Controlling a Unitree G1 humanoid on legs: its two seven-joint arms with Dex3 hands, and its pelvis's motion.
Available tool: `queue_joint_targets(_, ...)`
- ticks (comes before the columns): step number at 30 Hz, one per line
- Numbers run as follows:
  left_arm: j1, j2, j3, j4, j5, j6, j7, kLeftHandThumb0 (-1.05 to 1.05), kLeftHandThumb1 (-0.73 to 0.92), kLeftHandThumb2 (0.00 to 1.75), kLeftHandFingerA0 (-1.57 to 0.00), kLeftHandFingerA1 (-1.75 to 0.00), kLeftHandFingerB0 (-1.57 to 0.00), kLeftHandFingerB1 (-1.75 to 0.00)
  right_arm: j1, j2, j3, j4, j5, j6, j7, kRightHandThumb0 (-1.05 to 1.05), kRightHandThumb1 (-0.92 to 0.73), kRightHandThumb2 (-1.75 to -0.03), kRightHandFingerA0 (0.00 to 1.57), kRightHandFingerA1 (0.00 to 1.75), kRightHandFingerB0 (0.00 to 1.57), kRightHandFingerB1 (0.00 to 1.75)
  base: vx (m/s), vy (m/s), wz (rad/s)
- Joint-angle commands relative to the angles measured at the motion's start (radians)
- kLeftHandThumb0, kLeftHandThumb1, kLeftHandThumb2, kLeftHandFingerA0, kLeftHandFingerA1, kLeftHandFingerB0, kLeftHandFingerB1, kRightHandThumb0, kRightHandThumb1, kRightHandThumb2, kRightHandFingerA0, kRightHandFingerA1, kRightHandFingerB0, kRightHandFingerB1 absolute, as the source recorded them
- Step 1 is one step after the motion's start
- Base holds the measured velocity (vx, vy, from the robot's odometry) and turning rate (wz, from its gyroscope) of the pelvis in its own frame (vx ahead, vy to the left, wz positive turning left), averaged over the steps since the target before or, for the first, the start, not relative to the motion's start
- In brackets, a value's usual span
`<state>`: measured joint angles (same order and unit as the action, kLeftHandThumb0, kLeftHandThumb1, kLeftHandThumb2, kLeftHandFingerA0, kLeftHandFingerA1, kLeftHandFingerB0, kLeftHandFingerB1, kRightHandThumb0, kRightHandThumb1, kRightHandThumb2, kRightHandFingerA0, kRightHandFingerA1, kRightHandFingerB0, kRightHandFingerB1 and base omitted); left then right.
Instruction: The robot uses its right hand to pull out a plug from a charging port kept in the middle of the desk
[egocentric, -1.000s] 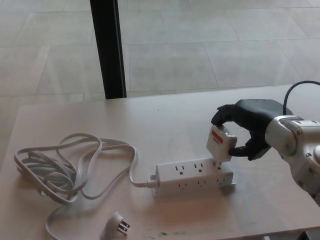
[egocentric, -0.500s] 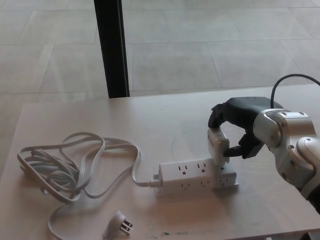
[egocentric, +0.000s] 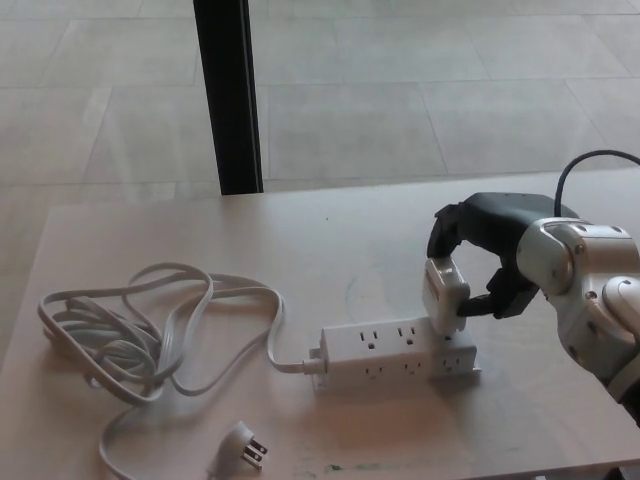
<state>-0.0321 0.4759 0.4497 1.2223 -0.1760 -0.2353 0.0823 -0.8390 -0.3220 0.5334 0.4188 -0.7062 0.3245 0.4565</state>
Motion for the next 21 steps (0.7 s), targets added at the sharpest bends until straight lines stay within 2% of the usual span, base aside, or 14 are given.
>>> queue_joint_targets(1, 0.002, 0.011, 0.010, 0.001, -0.012, -0.026, -0.011, -0.67, 0.75, 0.63, -0.85, -0.48, -0.71, -0.41, 0.005, -0.016, 0.007, -0.012, -0.027, 0.035, 0.033, -0.39, -0.72, -0.70, 0.84, 1.75, 0.67, 1.42, 0.00, 0.000, 0.00)
queue_joint_targets(3, -0.003, 0.011, 0.013, 0.006, -0.014, -0.022, -0.011, -0.71, 0.75, 0.64, -0.86, -0.49, -0.70, -0.41, -0.009, -0.025, -0.005, -0.035, -0.019, 0.037, 0.052, -0.35, -0.69, -0.78, 0.87, 1.75, 0.71, 1.30, 0.00, 0.000, 0.00)
queue_joint_targets(4, -0.003, 0.011, 0.014, 0.007, -0.015, -0.023, -0.012, -0.71, 0.75, 0.63, -0.86, -0.50, -0.71, -0.42, -0.013, -0.029, -0.010, -0.043, -0.017, 0.034, 0.053, -0.37, -0.70, -0.72, 0.84, 1.75, 0.72, 1.16, 0.00, 0.000, 0.00)
queue_joint_targets(6, 0.002, 0.011, 0.016, 0.008, -0.015, -0.026, -0.013, -0.71, 0.75, 0.63, -0.86, -0.50, -0.71, -0.42, -0.010, -0.028, -0.011, -0.046, -0.017, 0.033, 0.053, -0.37, -0.70, -0.72, 0.84, 1.75, 0.72, 1.16, 0.00, 0.000, 0.00)
queue_joint_targets(7, 0.003, 0.009, 0.019, 0.006, -0.017, -0.028, -0.014, -0.70, 0.76, 0.64, -0.87, -0.51, -0.72, -0.42, -0.007, -0.032, -0.040, -0.066, 0.003, 0.017, 0.032, -0.38, -0.68, -0.72, 0.86, 1.75, 0.71, 1.38, 0.00, 0.000, 0.00)
queue_joint_targets(9, 0.005, 0.010, 0.018, 0.003, -0.015, -0.029, -0.018, -0.70, 0.76, 0.64, -0.87, -0.51, -0.72, -0.42, -0.018, -0.036, -0.059, -0.067, 0.008, 0.012, 0.028, -0.38, -0.63, -0.76, 0.88, 1.75, 0.69, 1.47, 0.00, 0.000, 0.00)
queue_joint_targets(10, 0.004, 0.011, 0.017, 0.004, -0.014, -0.027, -0.019, -0.70, 0.76, 0.64, -0.86, -0.51, -0.72, -0.42, -0.023, -0.034, -0.074, -0.068, 0.016, 0.018, 0.026, -0.37, -0.60, -0.80, 0.91, 1.75, 0.75, 1.45, 0.00, 0.000, 0.00)
queue_joint_targets(11, 0.010, 0.013, 0.019, 0.009, -0.014, -0.026, -0.019, -0.69, 0.76, 0.64, -0.87, -0.51, -0.73, -0.42, -0.025, -0.025, -0.086, -0.070, 0.021, 0.040, 0.031, -0.37, -0.58, -0.84, 0.89, 1.75, 0.72, 1.36, 0.00, 0.000, 0.00)
queue_joint_targets(12, 0.009, 0.014, 0.020, 0.009, -0.016, -0.022, -0.022, -0.70, 0.76, 0.64, -0.86, -0.51, -0.71, -0.42, -0.044, -0.023, -0.108, -0.063, 0.032, 0.060, 0.038, -0.35, -0.51, -0.91, 1.13, 1.64, 0.82, 1.06, 0.00, 0.000, 0.00)
queue_joint_targets(13, 0.008, 0.013, 0.024, 0.009, -0.020, -0.020, -0.028, -0.70, 0.77, 0.63, -0.85, -0.51, -0.71, -0.42, -0.048, -0.030, -0.123, -0.061, 0.038, 0.047, 0.030, -0.34, -0.56, -0.91, 0.88, 1.75, 0.78, 0.99, 0.00, 0.000, 0.00)
queue_joint_targets(14, 0.011, 0.013, 0.024, 0.010, -0.019, -0.022, -0.029, -0.70, 0.76, 0.64, -0.86, -0.50, -0.71, -0.42, -0.062, -0.034, -0.129, -0.069, 0.034, 0.073, 0.057, -0.36, -0.59, -0.89, 0.88, 1.75, 0.77, 1.05, 0.00, 0.000, 0.00)
queue_joint_targets(16, 0.011, 0.012, 0.027, 0.011, -0.021, -0.023, -0.030, -0.70, 0.76, 0.64, -0.86, -0.50, -0.72, -0.42, -0.056, -0.037, -0.166, -0.082, 0.059, 0.058, 0.047, -0.35, -0.57, -0.87, 0.91, 1.75, 0.81, 1.04, 0.00, 0.000, 0.00)
queue_joint_targets(18, 0.017, 0.012, 0.026, 0.007, -0.018, -0.024, -0.030, -0.70, 0.76, 0.63, -0.86, -0.51, -0.72, -0.42, -0.072, -0.049, -0.181, -0.084, 0.057, 0.068, 0.061, -0.36, -0.56, -0.84, 0.96, 1.75, 0.81, 1.35, 0.00, 0.000, 0.00)
queue_joint_targets(21, 0.018, 0.010, 0.035, 0.001, -0.025, -0.020, -0.036, -0.70, 0.76, 0.63, -0.86, -0.52, -0.72, -0.42, -0.079, -0.066, -0.200, -0.089, 0.063, 0.069, 0.072, -0.35, -0.54, -0.84, 0.94, 1.75, 0.80, 1.34, 0.00, 0.000, 0.00)
